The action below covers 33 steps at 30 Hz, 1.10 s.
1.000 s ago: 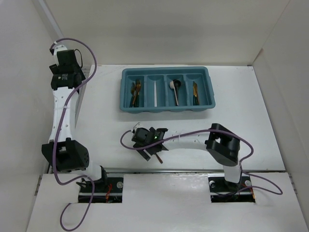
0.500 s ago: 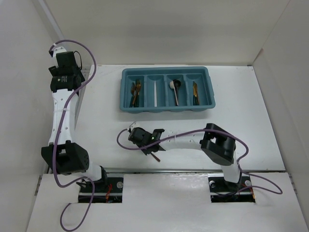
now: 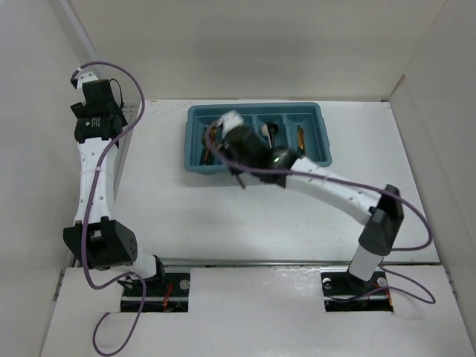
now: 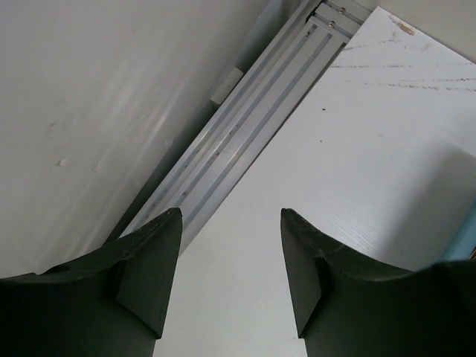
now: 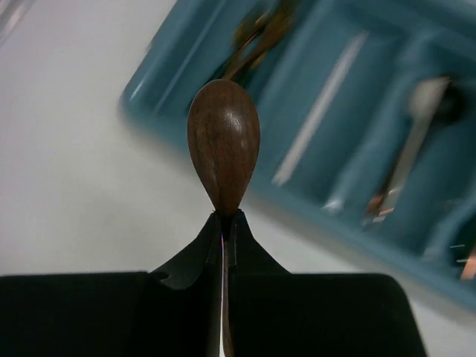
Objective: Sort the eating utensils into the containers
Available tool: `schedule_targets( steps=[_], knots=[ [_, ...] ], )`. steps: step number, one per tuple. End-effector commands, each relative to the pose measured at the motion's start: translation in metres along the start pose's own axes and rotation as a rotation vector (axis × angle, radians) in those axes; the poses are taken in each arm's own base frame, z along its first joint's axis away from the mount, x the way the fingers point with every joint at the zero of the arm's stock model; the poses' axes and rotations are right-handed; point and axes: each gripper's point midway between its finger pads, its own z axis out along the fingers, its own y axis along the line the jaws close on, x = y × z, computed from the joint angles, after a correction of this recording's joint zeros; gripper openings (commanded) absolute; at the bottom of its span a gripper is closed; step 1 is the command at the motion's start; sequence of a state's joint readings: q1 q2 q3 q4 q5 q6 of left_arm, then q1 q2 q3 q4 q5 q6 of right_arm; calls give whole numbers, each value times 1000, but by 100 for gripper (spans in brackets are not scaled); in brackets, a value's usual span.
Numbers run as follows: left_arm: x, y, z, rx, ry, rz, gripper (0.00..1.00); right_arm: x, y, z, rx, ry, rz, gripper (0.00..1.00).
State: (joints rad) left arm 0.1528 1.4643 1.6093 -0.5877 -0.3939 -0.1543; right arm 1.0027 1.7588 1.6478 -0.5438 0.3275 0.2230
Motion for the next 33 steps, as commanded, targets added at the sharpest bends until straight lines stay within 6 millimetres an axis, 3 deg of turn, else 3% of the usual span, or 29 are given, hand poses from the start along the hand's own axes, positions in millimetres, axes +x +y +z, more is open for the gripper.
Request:
schedule_targets(
  steps=[1, 2, 3, 5, 6, 9, 10, 11, 17, 18, 19, 20, 21, 23, 25, 27, 28, 29, 30, 31, 32, 33],
  knots=[
    [-7, 3, 1, -18, -24, -14, 53, -73, -108, -16, 202, -182, 43, 0],
    [-8, 5, 2, -27, -26, -14, 53, -78, -127, -10, 219, -186, 47, 0],
    [-8, 4, 4, -28, -24, -14, 54, -91, -165, -5, 277, -218, 74, 0],
    [-10, 7, 8, -48, -24, -28, 54, -84, -197, 22, 318, -187, 52, 0],
    [-12, 6, 10, -48, -24, -28, 54, -79, -224, 42, 348, -161, 75, 0],
    [-8, 7, 18, -73, -5, -7, 54, -70, -265, 66, 380, -128, 100, 0],
    [-8, 7, 18, -73, -5, -7, 54, -71, -270, 73, 376, -128, 106, 0],
    [-9, 8, 20, -85, -8, -7, 54, -54, -274, 90, 372, -86, 107, 0],
    [-9, 11, 35, -145, 1, -5, 57, -12, -268, 117, 317, 7, 164, 0],
    [-10, 11, 38, -156, 0, -4, 57, -10, -266, 119, 308, 5, 173, 1],
    [-13, 11, 36, -155, -3, -15, 57, -6, -265, 120, 308, 12, 191, 10],
    [-9, 9, 41, -158, 10, -7, 57, -6, -266, 118, 317, 10, 202, 23],
    [-10, 8, 44, -158, 10, -7, 57, -7, -267, 113, 326, 11, 202, 50],
    [-9, 5, 46, -151, 19, -12, 57, -8, -273, 104, 371, 12, 220, 67],
    [-16, 4, 46, -148, 5, -20, 57, -35, -278, 77, 403, -53, 224, 84],
    [-19, 4, 43, -147, 1, -23, 57, -49, -290, 50, 455, -102, 235, 91],
    [-20, 8, 44, -155, 2, -27, 57, -72, -293, 21, 461, -174, 246, 97],
    [-20, 5, 47, -145, 4, -36, 57, -74, -308, 4, 488, -192, 254, 99],
    [-21, 10, 48, -154, 4, -42, 57, -85, -307, -10, 487, -226, 256, 100],
    [-20, 7, 48, -141, 8, -42, 57, -76, -326, -25, 515, -210, 278, 100],
    [-24, 10, 48, -138, 3, -52, 57, -82, -335, -52, 531, -240, 293, 100],
    [-24, 11, 49, -128, 7, -66, 57, -76, -346, -64, 539, -234, 308, 100]
  ],
)
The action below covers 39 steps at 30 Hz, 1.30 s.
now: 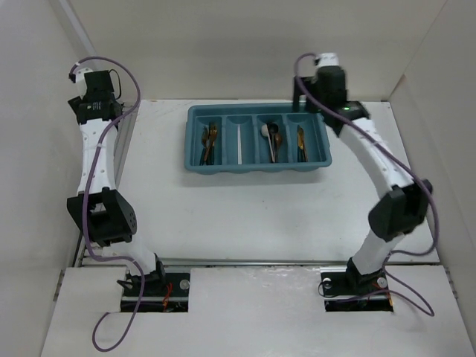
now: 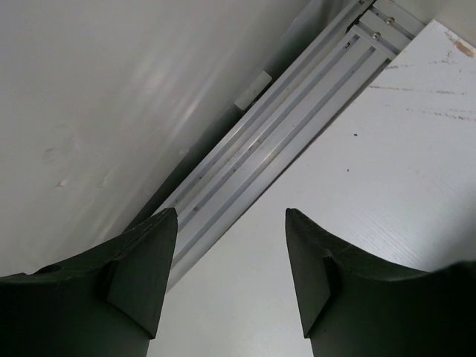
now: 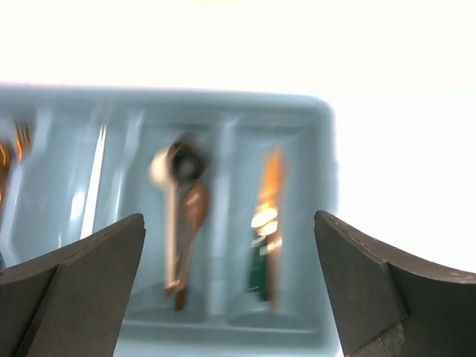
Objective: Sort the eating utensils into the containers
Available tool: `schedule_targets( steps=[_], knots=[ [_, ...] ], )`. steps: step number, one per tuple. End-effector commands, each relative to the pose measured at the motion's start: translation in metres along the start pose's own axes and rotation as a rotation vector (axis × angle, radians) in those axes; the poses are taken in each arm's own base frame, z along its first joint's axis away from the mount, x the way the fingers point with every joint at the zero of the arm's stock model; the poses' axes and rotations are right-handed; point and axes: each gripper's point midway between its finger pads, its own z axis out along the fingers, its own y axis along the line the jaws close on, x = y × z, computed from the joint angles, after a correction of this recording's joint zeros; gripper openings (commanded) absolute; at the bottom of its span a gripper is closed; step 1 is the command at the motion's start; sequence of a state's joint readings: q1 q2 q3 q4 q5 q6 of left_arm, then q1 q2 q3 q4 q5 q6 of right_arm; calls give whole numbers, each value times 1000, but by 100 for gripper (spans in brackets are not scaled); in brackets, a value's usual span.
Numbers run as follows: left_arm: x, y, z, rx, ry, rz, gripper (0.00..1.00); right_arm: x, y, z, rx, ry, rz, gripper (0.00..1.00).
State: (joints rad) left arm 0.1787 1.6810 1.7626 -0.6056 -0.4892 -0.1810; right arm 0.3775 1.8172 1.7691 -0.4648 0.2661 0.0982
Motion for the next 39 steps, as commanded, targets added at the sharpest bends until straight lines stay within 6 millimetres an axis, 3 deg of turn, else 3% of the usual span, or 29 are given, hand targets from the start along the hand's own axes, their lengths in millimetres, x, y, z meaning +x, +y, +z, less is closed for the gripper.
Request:
schedule_targets(
  steps=[1, 3, 4, 5, 6, 7, 8, 9, 11, 12, 14, 17, 20, 39],
  knots=[
    [-20, 7, -5, 14, -37, -66, 57, -28, -99, -49, 156, -59, 104, 100],
    [-20, 5, -6, 26, -34, -66, 57, -19, -142, -74, 244, -41, 127, 100],
    [-20, 5, -6, 27, -34, -75, 57, 5, -178, -81, 325, 8, 156, 100],
    [-20, 5, -6, 27, -34, -75, 58, 15, -195, -91, 361, 23, 173, 100],
    [-20, 6, -9, 27, -33, -86, 62, 12, -212, -118, 404, -17, 196, 100],
    [-20, 6, -9, 27, -33, -86, 62, 17, -224, -131, 436, -31, 214, 100],
    [-20, 4, -9, 40, -30, -86, 62, 37, -247, -140, 493, -23, 243, 100],
    [-20, 3, -9, 40, -30, -95, 62, 31, -254, -164, 518, -84, 258, 100],
    [-19, -2, -10, 73, -22, -94, 65, 39, -270, -184, 577, -121, 293, 100],
    [-21, -3, -14, 87, -26, -98, 67, 48, -268, -186, 577, -118, 293, 100],
    [-19, -10, -15, 128, -16, -97, 69, 42, -263, -199, 561, -170, 293, 100],
    [-17, -13, -18, 158, -10, -73, 83, 39, -257, -207, 539, -192, 280, 100],
    [-19, -16, -22, 182, -13, -76, 91, 38, -256, -213, 539, -206, 280, 100],
    [-16, -13, -35, 212, -18, -71, 96, 32, -242, -227, 471, -245, 254, 100]
  ],
)
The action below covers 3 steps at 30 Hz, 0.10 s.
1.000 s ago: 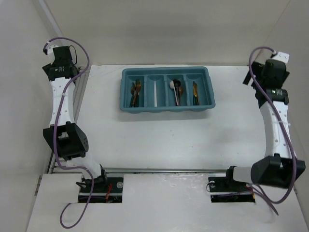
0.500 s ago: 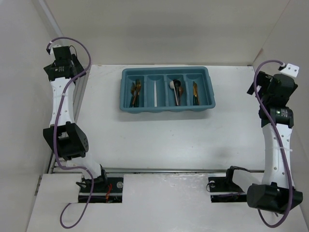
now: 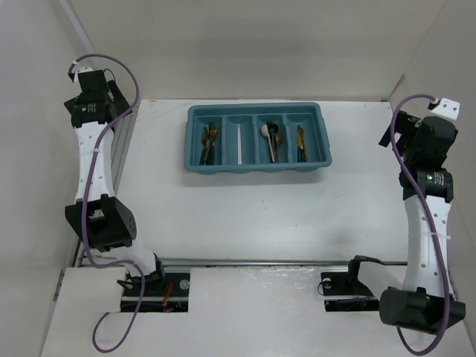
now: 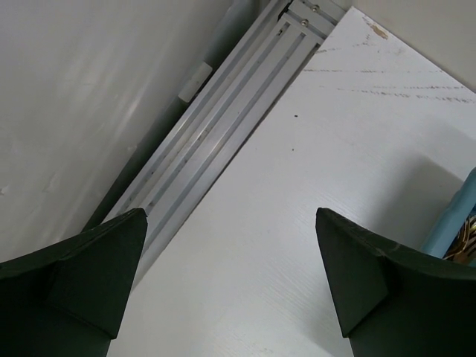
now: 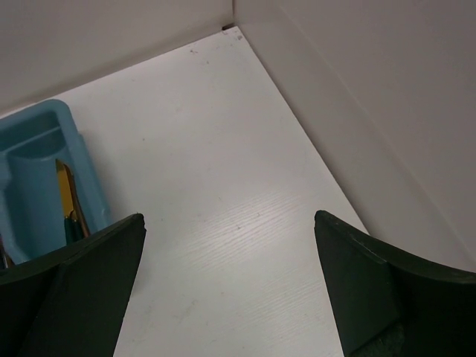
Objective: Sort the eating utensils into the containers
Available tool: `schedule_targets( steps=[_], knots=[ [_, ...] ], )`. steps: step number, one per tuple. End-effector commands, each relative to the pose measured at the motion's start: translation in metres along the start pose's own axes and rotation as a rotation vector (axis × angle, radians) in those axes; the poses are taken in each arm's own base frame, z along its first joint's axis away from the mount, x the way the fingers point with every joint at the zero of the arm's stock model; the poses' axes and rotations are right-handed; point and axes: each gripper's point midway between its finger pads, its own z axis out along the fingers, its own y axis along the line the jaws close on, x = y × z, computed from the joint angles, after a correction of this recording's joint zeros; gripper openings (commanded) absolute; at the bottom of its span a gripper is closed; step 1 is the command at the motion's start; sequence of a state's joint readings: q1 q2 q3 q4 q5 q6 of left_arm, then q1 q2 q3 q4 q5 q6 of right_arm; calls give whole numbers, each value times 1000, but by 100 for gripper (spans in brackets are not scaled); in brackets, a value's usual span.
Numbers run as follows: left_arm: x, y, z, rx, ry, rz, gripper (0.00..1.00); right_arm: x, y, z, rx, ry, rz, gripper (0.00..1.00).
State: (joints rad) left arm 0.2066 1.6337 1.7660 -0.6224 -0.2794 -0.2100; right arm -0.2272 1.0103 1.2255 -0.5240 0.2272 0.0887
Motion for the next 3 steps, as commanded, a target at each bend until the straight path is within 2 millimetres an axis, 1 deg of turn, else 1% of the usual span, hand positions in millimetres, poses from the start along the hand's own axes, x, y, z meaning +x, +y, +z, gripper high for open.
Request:
schedule_targets(
  steps=[1, 3],
  knots=[
    [-12, 1, -17, 26, -43, -9, 96, -9, 5, -5, -35, -53, -3, 100],
    [-12, 1, -17, 26, -43, -9, 96, -18, 5, -11, -39, -96, 7, 100]
  ],
)
